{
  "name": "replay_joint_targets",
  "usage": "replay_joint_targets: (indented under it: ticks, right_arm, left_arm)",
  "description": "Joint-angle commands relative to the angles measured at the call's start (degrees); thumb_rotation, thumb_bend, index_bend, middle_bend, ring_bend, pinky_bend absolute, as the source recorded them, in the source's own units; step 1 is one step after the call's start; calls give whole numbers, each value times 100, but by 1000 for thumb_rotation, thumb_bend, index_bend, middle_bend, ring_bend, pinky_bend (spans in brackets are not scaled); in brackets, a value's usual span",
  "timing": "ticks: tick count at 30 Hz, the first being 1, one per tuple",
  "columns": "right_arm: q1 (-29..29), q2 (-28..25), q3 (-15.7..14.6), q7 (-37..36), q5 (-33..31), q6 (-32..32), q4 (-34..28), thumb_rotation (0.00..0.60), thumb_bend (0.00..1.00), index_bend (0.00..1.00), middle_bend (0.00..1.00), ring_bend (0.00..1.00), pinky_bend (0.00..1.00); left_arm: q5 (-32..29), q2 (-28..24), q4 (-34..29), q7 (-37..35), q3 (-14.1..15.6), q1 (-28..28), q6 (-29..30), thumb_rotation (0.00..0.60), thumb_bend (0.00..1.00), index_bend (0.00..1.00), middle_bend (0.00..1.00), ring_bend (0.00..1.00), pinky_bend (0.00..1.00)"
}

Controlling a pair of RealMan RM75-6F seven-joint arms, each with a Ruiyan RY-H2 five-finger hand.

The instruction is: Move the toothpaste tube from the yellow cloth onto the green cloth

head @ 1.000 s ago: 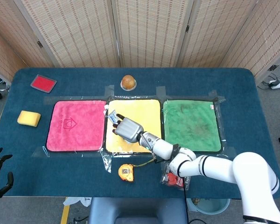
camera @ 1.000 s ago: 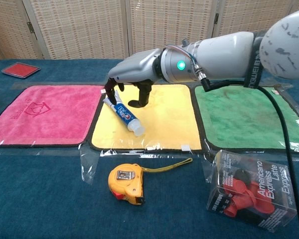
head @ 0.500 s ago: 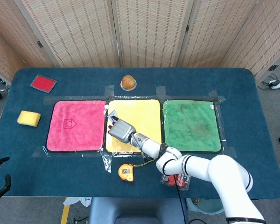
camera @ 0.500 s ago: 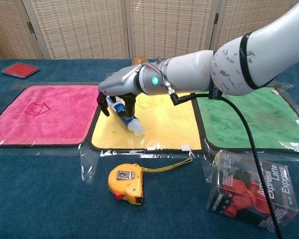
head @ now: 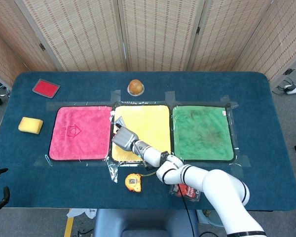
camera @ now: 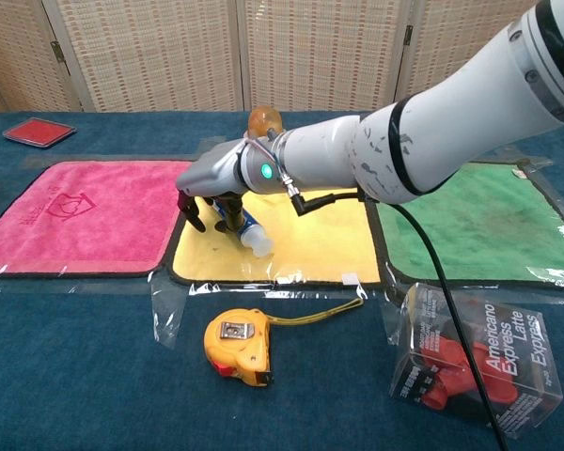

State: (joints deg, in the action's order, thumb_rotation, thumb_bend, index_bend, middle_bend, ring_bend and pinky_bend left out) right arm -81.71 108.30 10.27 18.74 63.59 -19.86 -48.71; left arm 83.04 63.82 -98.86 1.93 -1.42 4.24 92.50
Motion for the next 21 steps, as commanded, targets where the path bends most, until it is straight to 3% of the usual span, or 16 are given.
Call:
replay_joint_targets:
  ticks: [1, 9, 21]
  right_arm:
    - [2, -11, -54, 33, -45, 6, 34, 600, 551, 389, 254, 243, 0]
    - [187, -348, -331, 199, -169, -78, -226, 600, 551, 389, 258, 248, 0]
    - [901, -1876, -967, 616, -394, -802, -2026, 600, 550, 389, 265, 252, 0]
  left_arm:
    - [10, -7, -3, -11, -3, 12, 15, 600, 594, 262, 118, 81, 0]
    - [27, -13, 17, -43, -16, 32, 33, 600, 593, 263, 118, 81, 0]
    - [86, 37, 61, -62, -62, -54, -60, 600, 594, 265, 118, 81, 0]
